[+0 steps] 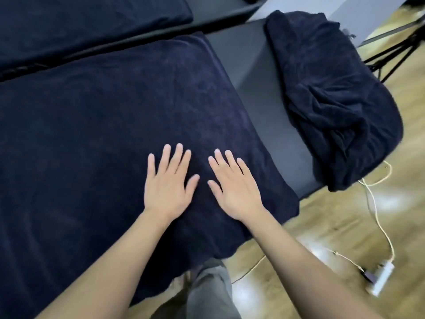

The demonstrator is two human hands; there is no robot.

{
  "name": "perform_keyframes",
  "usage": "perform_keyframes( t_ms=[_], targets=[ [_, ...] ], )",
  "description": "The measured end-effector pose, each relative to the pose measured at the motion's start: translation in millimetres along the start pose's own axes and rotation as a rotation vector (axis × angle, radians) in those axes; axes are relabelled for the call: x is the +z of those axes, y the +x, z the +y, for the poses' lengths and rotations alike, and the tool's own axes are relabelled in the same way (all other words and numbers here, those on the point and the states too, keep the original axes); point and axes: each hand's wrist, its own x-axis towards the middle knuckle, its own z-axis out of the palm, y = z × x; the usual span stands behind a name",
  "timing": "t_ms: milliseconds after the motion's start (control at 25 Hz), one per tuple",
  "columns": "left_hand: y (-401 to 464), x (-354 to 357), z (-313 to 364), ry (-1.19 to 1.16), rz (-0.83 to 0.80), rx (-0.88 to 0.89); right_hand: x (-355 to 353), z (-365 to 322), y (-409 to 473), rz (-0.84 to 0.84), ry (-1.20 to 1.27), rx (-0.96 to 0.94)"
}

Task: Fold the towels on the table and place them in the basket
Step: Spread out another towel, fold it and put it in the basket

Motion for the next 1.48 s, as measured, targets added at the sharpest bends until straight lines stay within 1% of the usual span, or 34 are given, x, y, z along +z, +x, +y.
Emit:
perform_keyframes(
  t_ms=[40,80,120,160,200,240,280,320,360,400,480,520,560,600,720,760,880,960,1040,1080,1120,1200,1280,1320,1400,1440,1480],
  targets=[
    [-4.9,2.4,4.9,-0.036,0.001,-0.046,4.3,6.8,-12.2,-0.003,0.004,0.05],
    [-6.1,-0.4,13.2,-0.074,0.021,-0.071,6.3,19.9,-11.8,0.004,0.024,0.215],
    [-10.8,-4.1,24.9,-0.093,0.046,-0.043,2.1,30.8,-7.5,0.029,0.05,0.432],
    [-18.8,-4.3,37.7,-0.088,0.063,0.019,-3.8,32.4,-6.5,0.024,0.076,0.557],
    [-29.2,1.6,49.4,-0.062,0.064,0.088,-7.3,29.8,-8.8,0.056,0.08,0.563],
    [-39.8,8.7,58.6,-0.018,0.044,0.135,-6.6,24.1,-19.0,0.073,0.08,0.432],
    [-46.6,15.5,63.3,0.028,0.014,0.15,-1.5,15.9,-37.7,0.066,0.049,0.243],
    [-48.6,20.4,65.6,0.052,-0.006,0.141,6.1,15.8,-60.2,0.043,0.017,0.121],
    [-48.0,23.7,66.9,0.052,-0.022,0.119,10.5,27.1,-75.9,0.025,0.007,0.113],
    [-46.0,24.3,68.3,0.044,-0.041,0.092,11.0,45.7,-81.9,0.005,0.026,0.205],
    [-48.9,22.9,71.8,0.011,-0.044,0.051,11.9,75.9,-73.8,-0.021,0.096,0.509],
    [-56.6,24.0,75.7,-0.011,-0.028,0.044,8.3,81.3,-67.9,-0.061,0.124,0.604],
    [-68.3,26.1,81.4,-0.018,-0.013,0.037,8.4,80.4,-64.5,-0.074,0.131,0.627],
    [-82.5,28.5,88.8,-0.013,-0.005,0.032,9.2,72.9,-64.5,-0.067,0.126,0.587],
    [-114.7,35.0,112.2,0.004,0.01,-0.008,17.6,55.6,-87.6,0.006,0.096,0.4],
    [-119.4,36.3,117.9,-0.004,0.007,-0.043,19.5,57.8,-96.2,0.022,0.109,0.402],
    [-129.6,38.0,133.2,-0.041,0.018,-0.185,13.2,62.9,-108.2,0.098,0.219,0.554],
    [-136.3,35.7,153.4,-0.085,0.035,-0.203,3.4,60.6,-114.0,0.13,0.269,0.593],
    [-137.3,33.1,177.3,-0.118,0.0,-0.131,0.9,67.0,-112.4,0.091,0.439,0.677],
    [-135.1,31.8,190.7,-0.144,-0.027,-0.114,-1.0,73.1,-111.0,0.052,0.574,0.728],
    [-130.3,29.9,203.5,-0.203,-0.035,-0.133,-5.6,79.2,-110.3,0.017,0.747,0.746],
    [-119.3,19.7,221.0,-0.416,-0.005,-0.238,-14.3,89.0,-112.0,-0.027,1.079,0.734],
    [-111.0,6.2,232.4,-0.619,0.03,-0.295,-27.9,93.5,-118.9,-0.045,1.312,0.77],
    [-107.8,-0.6,236.2,-0.635,0.02,-0.272,-33.2,95.3,-121.8,-0.062,1.431,0.828],
    [-107.1,-8.6,242.2,-0.519,-0.025,-0.186,-39.5,99.2,-126.1,-0.11,1.619,0.942],
    [-109.1,-10.0,244.5,-0.454,-0.016,-0.174,-43.2,100.0,-127.4,-0.129,1.658,0.975],
    [-112.3,-9.4,247.3,-0.401,0.028,-0.188,-45.0,100.8,-127.9,-0.154,1.671,0.988]
  ],
)
